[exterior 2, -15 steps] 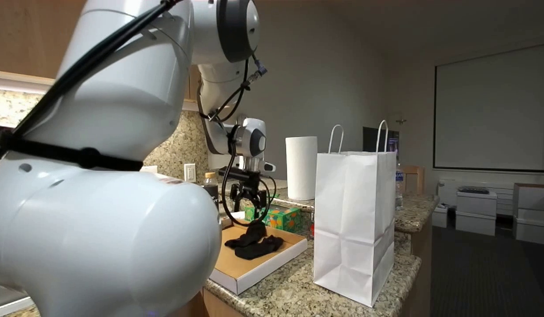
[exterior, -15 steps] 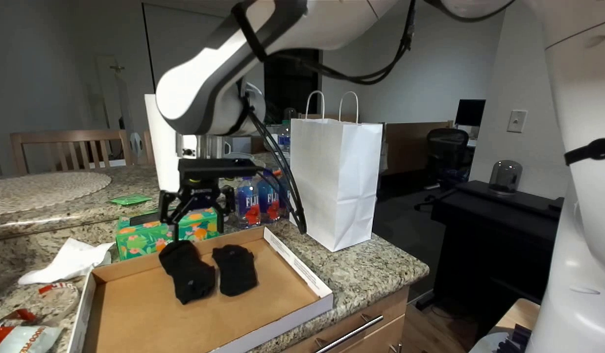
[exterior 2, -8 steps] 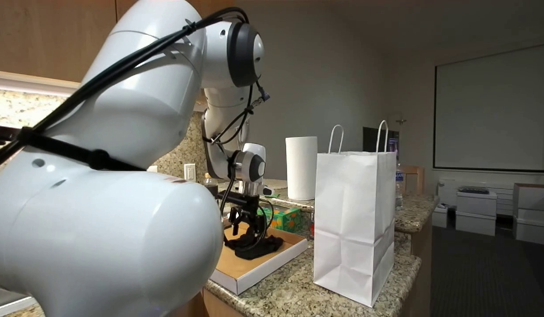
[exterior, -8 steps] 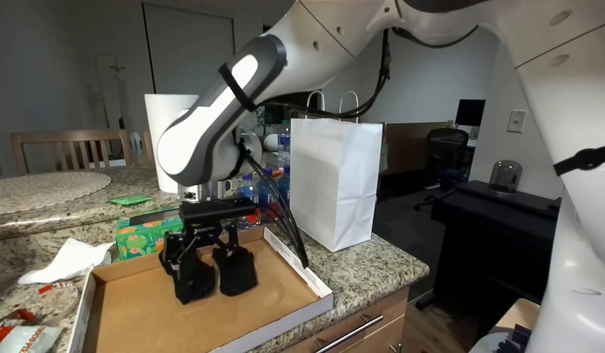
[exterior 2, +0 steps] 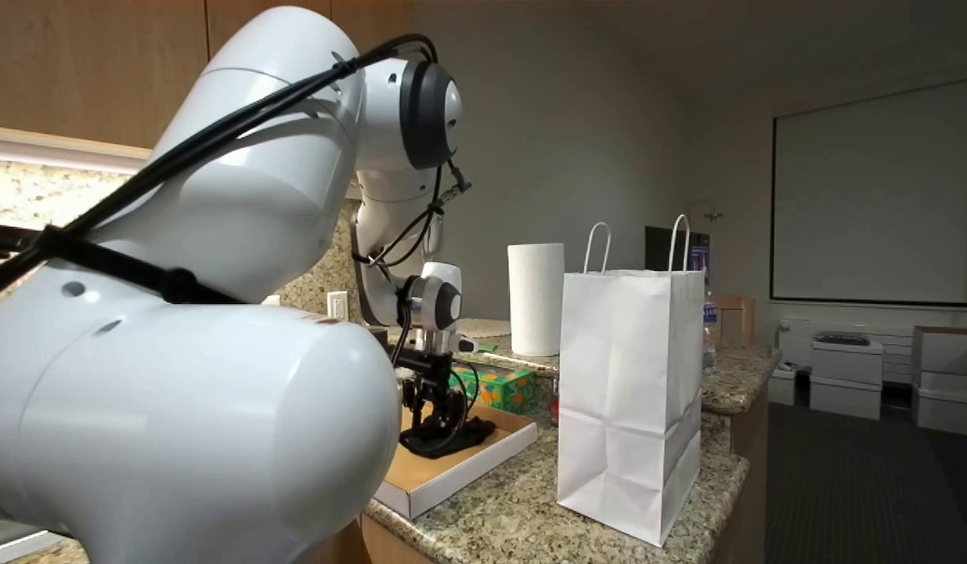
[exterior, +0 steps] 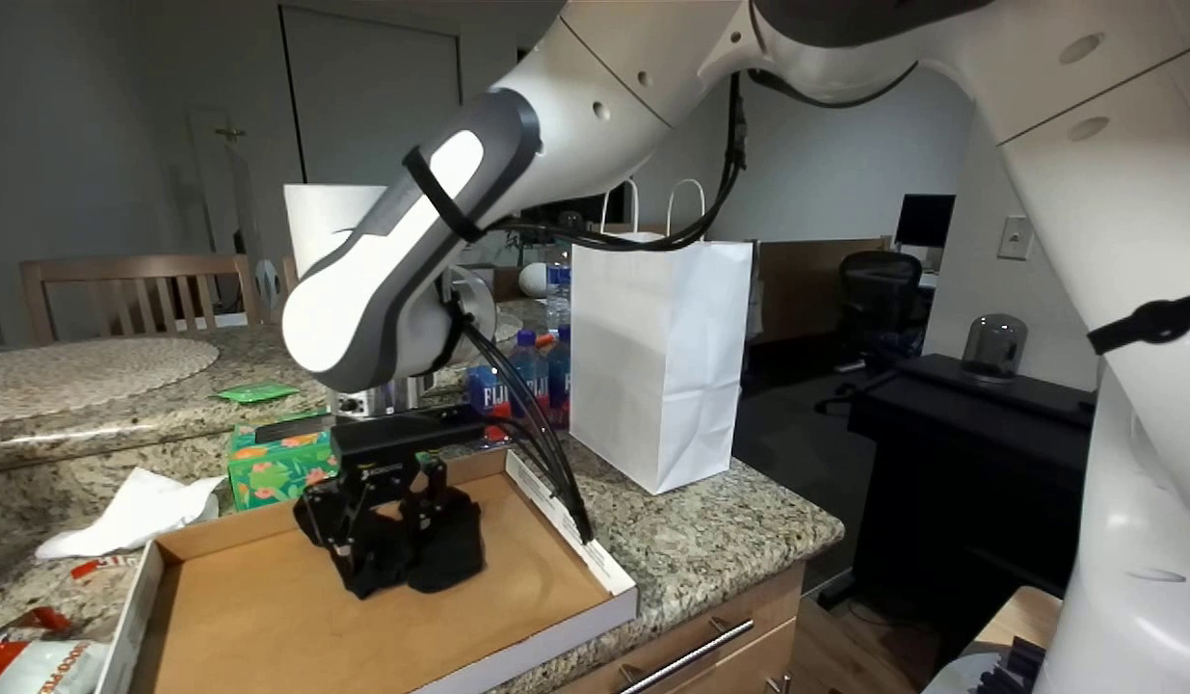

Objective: Place the black socks inside the white bag

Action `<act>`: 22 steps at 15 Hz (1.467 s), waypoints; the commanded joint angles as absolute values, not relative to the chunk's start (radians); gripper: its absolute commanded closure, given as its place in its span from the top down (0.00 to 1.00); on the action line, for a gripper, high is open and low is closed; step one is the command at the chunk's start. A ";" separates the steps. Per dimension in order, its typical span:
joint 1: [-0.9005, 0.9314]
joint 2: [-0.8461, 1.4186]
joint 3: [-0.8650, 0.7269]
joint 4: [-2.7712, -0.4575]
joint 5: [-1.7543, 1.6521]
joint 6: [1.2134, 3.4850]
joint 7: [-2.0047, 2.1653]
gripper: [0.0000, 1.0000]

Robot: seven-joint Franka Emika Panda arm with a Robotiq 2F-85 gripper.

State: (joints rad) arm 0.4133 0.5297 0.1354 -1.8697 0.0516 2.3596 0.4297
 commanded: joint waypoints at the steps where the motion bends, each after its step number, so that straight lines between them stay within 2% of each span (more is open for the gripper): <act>1: 0.432 0.521 0.110 -1.870 0.003 2.348 0.486 0.32; 5: 0.434 0.488 0.099 -1.877 -0.027 2.307 0.507 0.08; 6: 0.433 0.474 0.098 -1.883 -0.030 2.297 0.512 0.05; 9: 0.433 0.426 0.099 -1.890 -0.043 2.246 0.529 0.01; 10: 0.433 0.412 0.101 -1.889 -0.049 2.227 0.534 0.04; 14: 0.420 0.328 0.121 -1.874 -0.068 2.126 0.516 0.05; 22: 0.362 0.112 0.173 -1.661 -0.098 1.712 0.322 0.05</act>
